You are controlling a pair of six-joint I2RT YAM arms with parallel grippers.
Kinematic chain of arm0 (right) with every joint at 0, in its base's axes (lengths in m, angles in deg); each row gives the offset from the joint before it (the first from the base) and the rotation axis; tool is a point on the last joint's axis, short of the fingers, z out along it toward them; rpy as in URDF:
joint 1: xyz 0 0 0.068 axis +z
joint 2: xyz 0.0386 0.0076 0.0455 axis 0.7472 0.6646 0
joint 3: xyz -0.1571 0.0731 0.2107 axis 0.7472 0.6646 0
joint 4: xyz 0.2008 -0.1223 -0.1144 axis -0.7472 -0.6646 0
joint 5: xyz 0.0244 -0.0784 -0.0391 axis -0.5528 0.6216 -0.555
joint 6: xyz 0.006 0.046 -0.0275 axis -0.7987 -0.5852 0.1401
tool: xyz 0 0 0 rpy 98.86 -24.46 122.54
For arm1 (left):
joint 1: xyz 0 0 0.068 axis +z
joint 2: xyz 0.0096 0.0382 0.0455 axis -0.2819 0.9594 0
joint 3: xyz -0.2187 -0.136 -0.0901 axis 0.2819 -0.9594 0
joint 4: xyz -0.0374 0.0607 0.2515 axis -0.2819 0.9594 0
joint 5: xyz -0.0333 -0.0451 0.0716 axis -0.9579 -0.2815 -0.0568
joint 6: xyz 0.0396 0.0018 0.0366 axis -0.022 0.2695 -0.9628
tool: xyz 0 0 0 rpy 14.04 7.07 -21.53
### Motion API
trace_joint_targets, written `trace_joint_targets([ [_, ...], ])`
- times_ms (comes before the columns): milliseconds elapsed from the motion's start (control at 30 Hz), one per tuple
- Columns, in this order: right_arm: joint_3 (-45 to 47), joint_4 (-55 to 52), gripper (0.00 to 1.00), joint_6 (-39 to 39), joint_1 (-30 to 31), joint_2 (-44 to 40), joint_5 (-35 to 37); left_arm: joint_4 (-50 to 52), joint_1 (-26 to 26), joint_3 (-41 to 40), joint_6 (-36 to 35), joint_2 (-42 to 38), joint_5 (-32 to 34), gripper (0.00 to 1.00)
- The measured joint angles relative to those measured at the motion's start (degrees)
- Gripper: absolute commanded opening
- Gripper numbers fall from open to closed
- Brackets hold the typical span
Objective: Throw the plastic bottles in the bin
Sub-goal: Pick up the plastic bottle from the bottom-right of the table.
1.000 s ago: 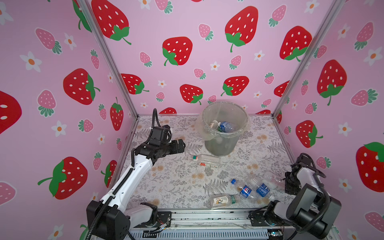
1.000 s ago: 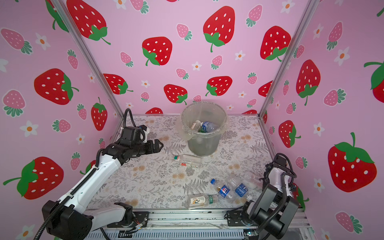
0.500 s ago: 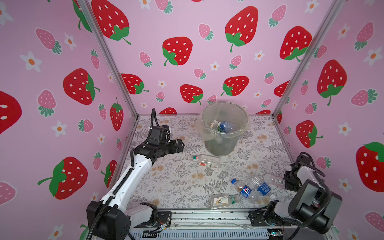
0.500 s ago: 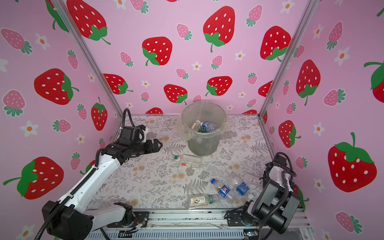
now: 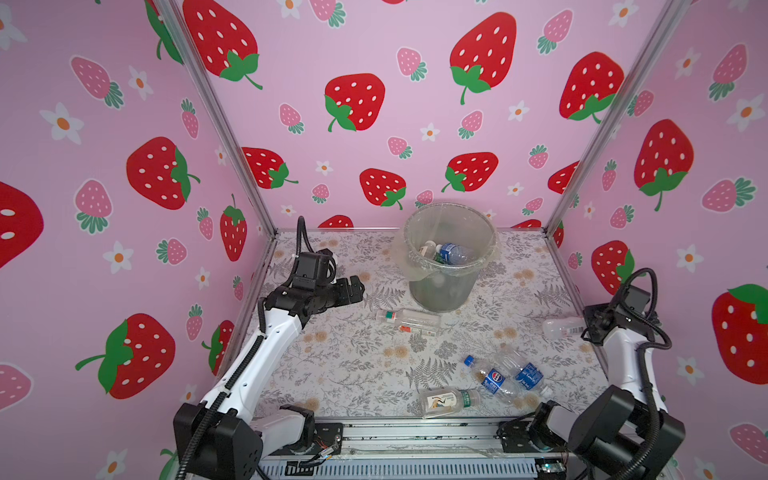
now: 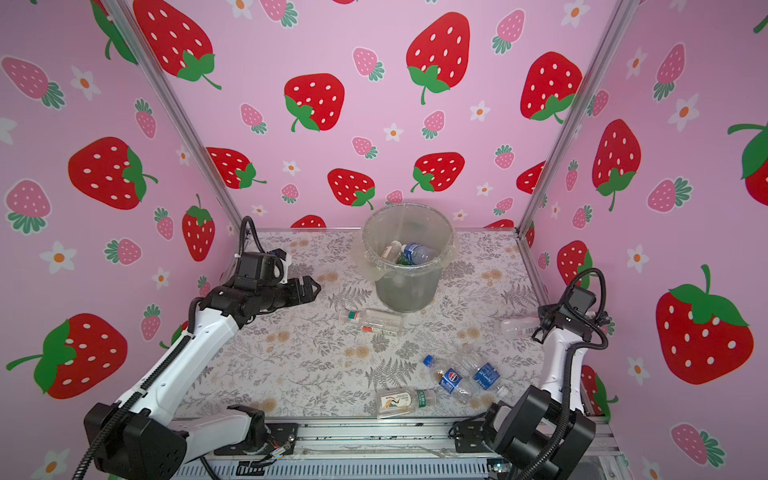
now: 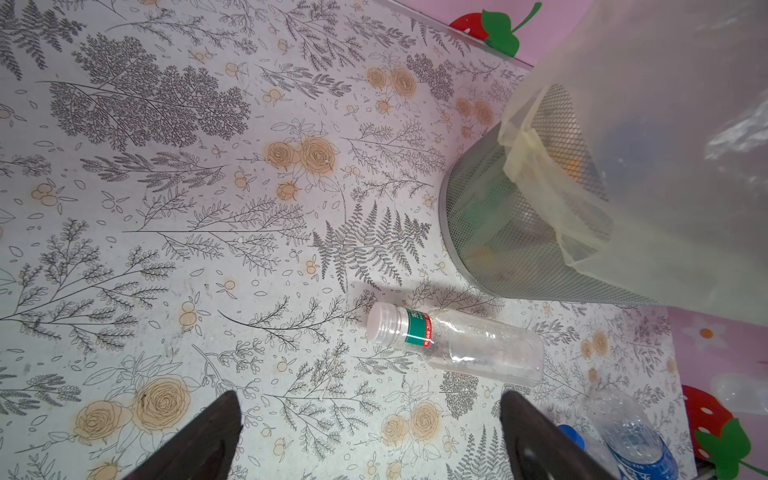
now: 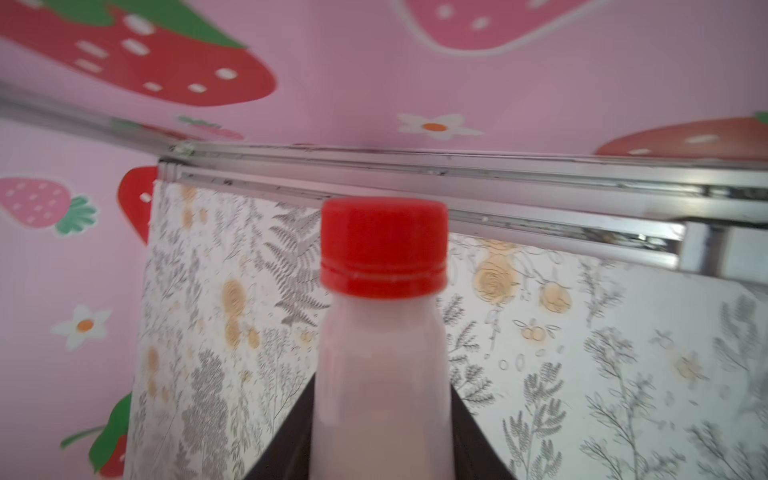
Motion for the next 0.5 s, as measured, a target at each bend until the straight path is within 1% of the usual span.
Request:
trace_joint_targets([
  [100,1.33,7.72,0.43,4.42,2.62,-2.58,-5.33,0.09,0.00,0.00,0.00,0.00,0.09,0.99],
  [167,1.01,11.04,0.43,7.28,4.57,-3.61,-7.58,0.35,0.00,0.00,0.00,0.00,0.44,0.99],
  [367,-1.36,16.35,0.44,15.34,10.75,-1.99,-12.98,1.01,0.20,0.00,0.00,0.00,0.59,0.99],
  [500,-1.31,18.62,0.45,21.27,14.78,-3.72,-16.65,1.05,0.37,0.00,0.00,0.00,0.61,0.99],
])
